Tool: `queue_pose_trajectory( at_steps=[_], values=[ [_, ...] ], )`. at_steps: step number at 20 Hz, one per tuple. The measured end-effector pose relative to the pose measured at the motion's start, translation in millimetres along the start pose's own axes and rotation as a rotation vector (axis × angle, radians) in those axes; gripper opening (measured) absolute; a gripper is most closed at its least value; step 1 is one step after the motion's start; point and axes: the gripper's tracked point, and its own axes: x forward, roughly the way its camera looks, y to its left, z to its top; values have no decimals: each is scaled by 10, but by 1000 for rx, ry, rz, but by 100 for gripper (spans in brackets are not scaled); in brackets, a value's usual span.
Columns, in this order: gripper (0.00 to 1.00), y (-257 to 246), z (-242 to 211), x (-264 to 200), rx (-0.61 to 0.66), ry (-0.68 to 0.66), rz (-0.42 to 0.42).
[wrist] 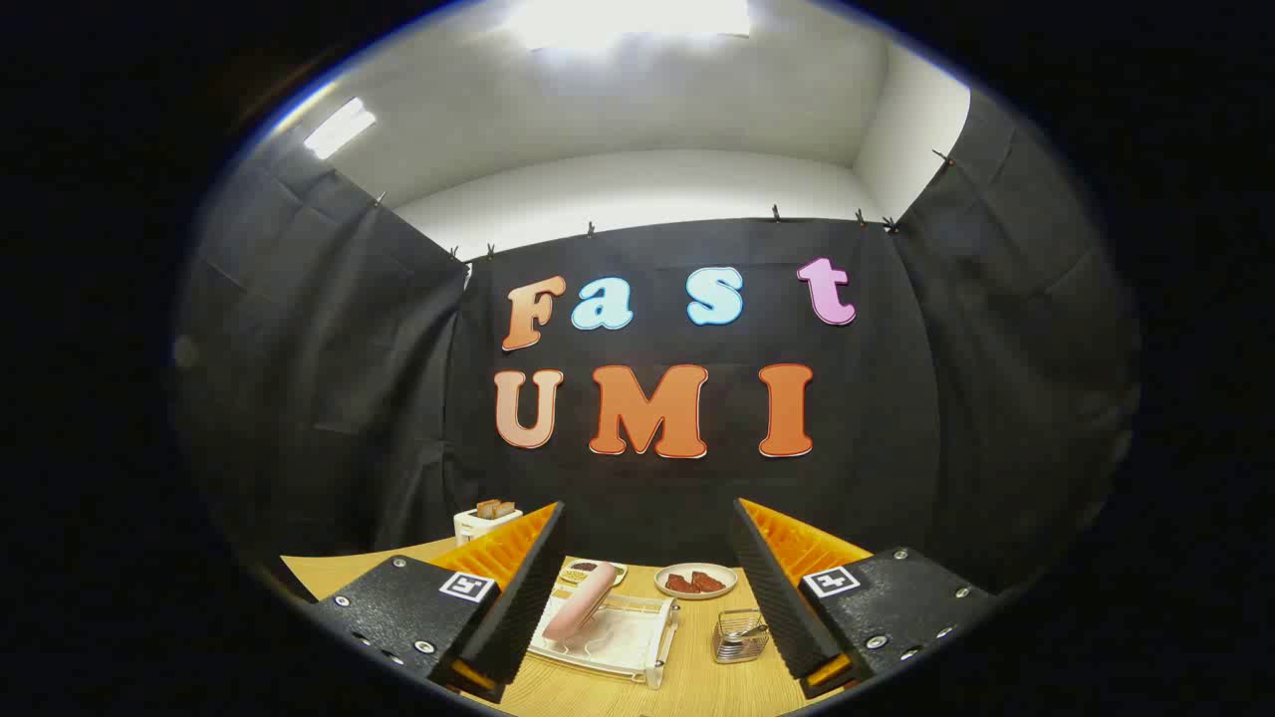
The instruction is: Take the plate from the dish rack, then take the spoon from the basket and place it into the plate.
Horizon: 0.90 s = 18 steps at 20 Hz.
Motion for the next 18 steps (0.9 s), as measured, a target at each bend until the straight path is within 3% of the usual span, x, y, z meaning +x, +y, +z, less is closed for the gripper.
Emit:
queue_pose_trajectory(
  at_steps=[18],
  values=[
    [96,25,51,22,15,7,5]
  ],
)
